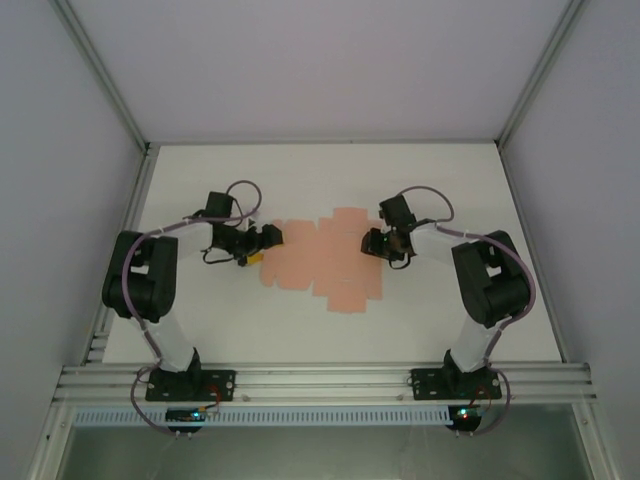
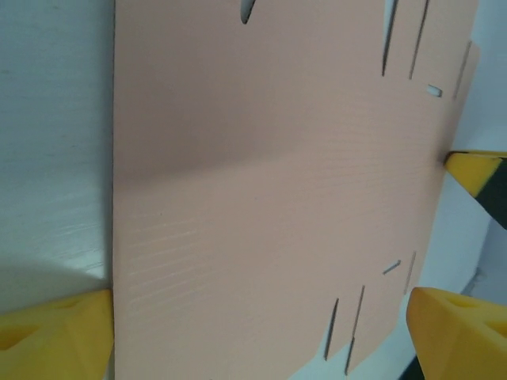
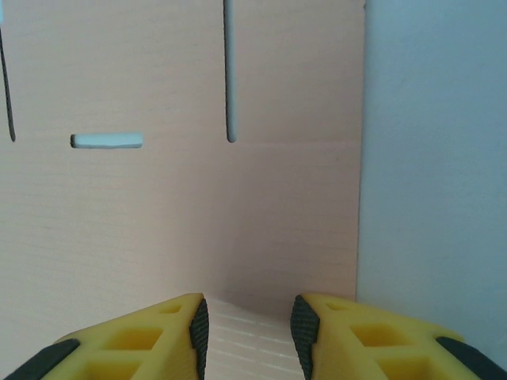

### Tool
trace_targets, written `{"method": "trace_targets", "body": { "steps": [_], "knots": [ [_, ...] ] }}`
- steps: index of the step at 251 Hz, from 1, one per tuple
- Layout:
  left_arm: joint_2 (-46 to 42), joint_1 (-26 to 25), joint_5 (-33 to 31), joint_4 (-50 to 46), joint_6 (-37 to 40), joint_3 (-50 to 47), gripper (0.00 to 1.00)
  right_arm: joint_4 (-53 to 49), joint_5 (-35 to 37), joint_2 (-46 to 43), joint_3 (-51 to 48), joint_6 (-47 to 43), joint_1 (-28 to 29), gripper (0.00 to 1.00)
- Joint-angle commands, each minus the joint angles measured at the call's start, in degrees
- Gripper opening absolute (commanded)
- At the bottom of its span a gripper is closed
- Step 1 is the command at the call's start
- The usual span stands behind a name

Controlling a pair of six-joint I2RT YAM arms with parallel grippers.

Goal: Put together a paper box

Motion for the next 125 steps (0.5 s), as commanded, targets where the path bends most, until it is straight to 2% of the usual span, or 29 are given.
{"method": "trace_targets", "body": {
  "steps": [1,44,72,92,125],
  "knots": [
    [-2.3,-2.5,13.7,11.2,-4.4,-1.5,0.89,-5.7,1.1,5.6,-4.6,-0.2,0.5,0.40],
    [-10.1,-2.5,16.2,23.6,-11.4,-6.2,0.87,-3.5,0.1,5.5,-5.5,-0.8,0.6,0.40],
    [-14.0,-2.5,15.9,27.4,-13.6,-8.0,0.83,-2.7,0.3,5.3,-5.8,-1.4,0.7,0.40],
    [-15.7,-2.6,14.2,24.5,-12.0,-7.8,0.77,-1.9,0.4,5.0,-6.2,-1.5,0.7,0.40],
    [-15.8,-3.2,6.9,12.2,-5.2,-4.9,0.65,0.1,0.0,4.1,-7.2,-1.5,0.9,0.40]
  ]
}}
